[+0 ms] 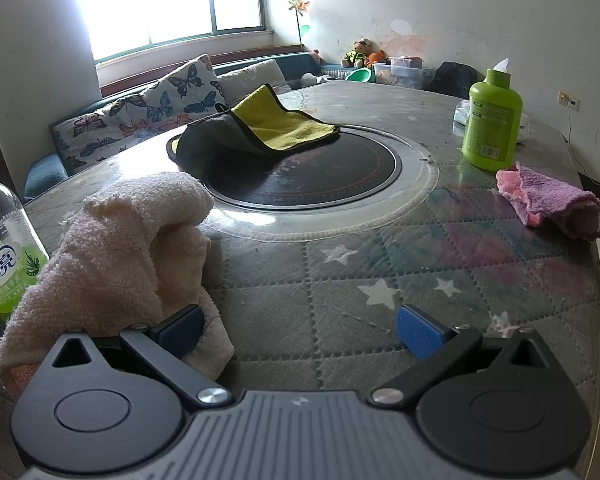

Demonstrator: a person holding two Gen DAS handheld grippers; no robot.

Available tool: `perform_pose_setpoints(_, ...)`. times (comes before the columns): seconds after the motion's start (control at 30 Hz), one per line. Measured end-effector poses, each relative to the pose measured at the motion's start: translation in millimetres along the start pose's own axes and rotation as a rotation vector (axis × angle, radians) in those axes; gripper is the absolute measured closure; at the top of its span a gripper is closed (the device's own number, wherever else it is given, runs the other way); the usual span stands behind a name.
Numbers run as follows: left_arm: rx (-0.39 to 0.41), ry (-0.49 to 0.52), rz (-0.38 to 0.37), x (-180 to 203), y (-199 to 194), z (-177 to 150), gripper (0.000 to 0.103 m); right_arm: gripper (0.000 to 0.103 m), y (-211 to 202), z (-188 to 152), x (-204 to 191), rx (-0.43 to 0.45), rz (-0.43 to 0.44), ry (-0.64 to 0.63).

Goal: Clean container

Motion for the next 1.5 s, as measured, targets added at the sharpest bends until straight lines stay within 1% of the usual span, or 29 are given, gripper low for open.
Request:
perform_pose_setpoints(0.3,-0.001,0.0,0.0,0,1,1,0.0,0.0,0,0,-1,0.0,-0.002,-0.002)
perform_pose_setpoints(0.33,0.002,-0.001,0.003,6,1,-3,0.0,0.0,0,0,-1,0.0,-0.002,-0.002)
perform_pose_setpoints(0.5,0.001,0.0,0.002,11,0,-6,0.0,0.0,0,0,-1,0.0,-0.002,-0.001)
perform_pose_setpoints(0.63,-0.001,0.0,0.0,6,0,-3,0.0,0.0,0,-1,-1,0.0,-0.002,0.0)
perform_pose_setpoints(1.5,-0.001,0.0,0.001,6,0,-2,0.0,0.0,-1,-1,-1,0.001,0.0,0.002)
Point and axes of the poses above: each gripper's, at about its wrist camera, not at the fingertips, and y roughly the way its jaws point, x to its right, z to its top, the point moved 6 cm from there along y, roughly the way its jaws point, and after that the axes turned 12 degrees about -x, right-handed, at the moved point
